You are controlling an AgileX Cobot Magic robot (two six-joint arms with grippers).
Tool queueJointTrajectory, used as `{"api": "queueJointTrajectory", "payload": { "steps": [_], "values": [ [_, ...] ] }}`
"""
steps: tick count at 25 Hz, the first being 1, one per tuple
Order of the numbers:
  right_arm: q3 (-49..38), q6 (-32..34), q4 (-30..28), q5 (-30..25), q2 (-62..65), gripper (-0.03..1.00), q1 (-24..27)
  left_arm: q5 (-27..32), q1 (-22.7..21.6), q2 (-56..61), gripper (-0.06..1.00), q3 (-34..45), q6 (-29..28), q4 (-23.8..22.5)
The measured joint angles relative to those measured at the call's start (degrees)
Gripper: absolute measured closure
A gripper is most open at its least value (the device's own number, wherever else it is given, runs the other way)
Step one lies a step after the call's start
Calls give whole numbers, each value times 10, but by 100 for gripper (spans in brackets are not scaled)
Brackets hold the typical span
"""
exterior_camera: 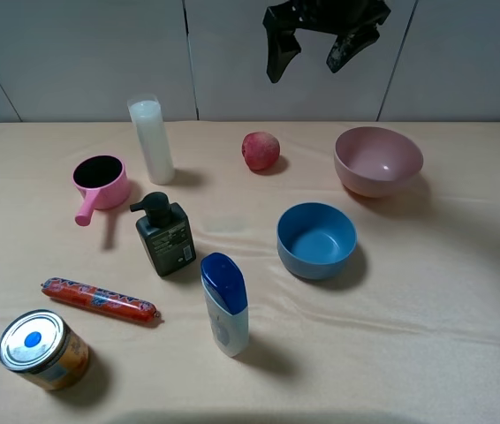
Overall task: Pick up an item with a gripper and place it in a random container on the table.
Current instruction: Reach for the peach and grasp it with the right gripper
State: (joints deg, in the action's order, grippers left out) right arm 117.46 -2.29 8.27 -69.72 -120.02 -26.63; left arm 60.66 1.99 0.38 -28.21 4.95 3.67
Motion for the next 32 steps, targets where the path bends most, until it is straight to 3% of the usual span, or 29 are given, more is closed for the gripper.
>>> {"api": "queueJointTrajectory", "payload": {
  "steps": [10,32],
  "values": [
    [63,23,-7,6,-81,27,-13,0,0,0,-4,0,0,0],
    [77,23,-8,118,-173,27,-13,0,0,0,-4,0,0,0]
  ]
}}
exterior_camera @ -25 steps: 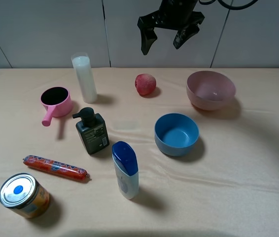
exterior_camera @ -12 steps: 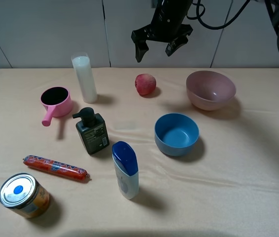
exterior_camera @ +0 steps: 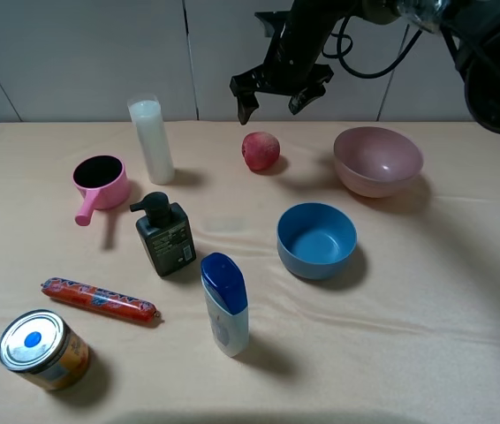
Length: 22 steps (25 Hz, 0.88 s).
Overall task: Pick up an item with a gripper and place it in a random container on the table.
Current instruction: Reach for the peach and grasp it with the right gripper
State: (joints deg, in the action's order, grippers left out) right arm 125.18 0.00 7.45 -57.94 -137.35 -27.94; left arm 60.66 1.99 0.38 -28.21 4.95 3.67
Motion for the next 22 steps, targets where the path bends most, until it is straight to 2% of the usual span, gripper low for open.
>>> {"api": "queueJointTrajectory", "payload": {
  "steps": [7,22],
  "values": [
    [0,0,-4,35,-19,27,0,0,0,0,-4,0,0,0],
    [0,0,-20,67,-58,27,0,0,0,0,-4,0,0,0]
  ]
}}
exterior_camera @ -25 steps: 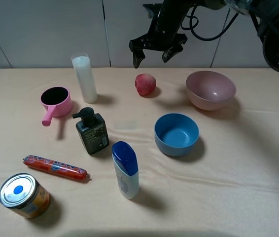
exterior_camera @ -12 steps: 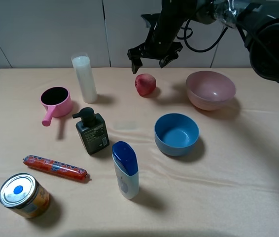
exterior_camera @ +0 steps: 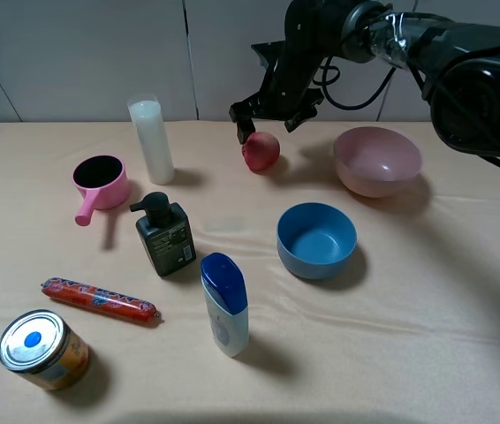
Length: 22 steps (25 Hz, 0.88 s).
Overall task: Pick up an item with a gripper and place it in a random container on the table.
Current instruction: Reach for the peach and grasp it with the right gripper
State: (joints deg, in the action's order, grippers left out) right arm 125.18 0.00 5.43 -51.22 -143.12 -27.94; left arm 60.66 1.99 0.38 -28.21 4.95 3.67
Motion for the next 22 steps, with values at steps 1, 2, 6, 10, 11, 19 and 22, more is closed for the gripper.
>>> {"api": "queueJointTrajectory", "payload": {
  "steps": [1,2,6,10,11,19,22],
  "values": [
    [0,0,-1,0,0,27,0,0,0,0,-4,0,0,0],
    [0,0,-1,1,-1,27,0,0,0,0,-4,0,0,0],
    [0,0,-1,1,-1,27,0,0,0,0,-4,0,0,0],
    [0,-7,0,1,-2,27,0,0,0,0,-4,0,0,0],
    [0,-9,3,1,-4,27,0,0,0,0,-4,0,0,0],
    [0,-12,17,1,-24,27,0,0,0,0,-4,0,0,0],
    [0,-13,21,3,-30,27,0,0,0,0,-4,0,0,0]
  ]
}}
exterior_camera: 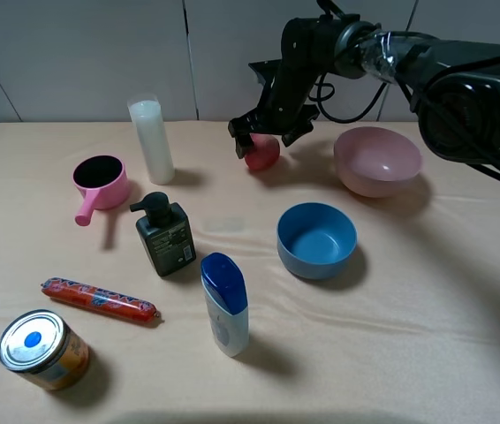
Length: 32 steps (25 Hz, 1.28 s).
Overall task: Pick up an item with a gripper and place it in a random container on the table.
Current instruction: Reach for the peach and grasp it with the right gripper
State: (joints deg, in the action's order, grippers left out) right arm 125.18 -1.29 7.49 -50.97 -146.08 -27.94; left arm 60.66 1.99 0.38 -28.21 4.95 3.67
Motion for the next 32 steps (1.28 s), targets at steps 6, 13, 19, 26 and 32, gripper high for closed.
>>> {"api": "queueJointTrajectory", "payload": {
  "steps": [6,13,19,26,32],
  "values": [
    [0,0,3,10,-4,27,0,0,0,0,-4,0,0,0],
    [0,-4,5,10,-4,45,0,0,0,0,-4,0,0,0],
    [0,-9,7,9,-4,44,0,0,0,0,-4,0,0,0],
    [0,-9,8,8,-4,44,0,0,0,0,-4,0,0,0],
    [0,-9,9,7,-4,44,0,0,0,0,-4,0,0,0]
  ]
}}
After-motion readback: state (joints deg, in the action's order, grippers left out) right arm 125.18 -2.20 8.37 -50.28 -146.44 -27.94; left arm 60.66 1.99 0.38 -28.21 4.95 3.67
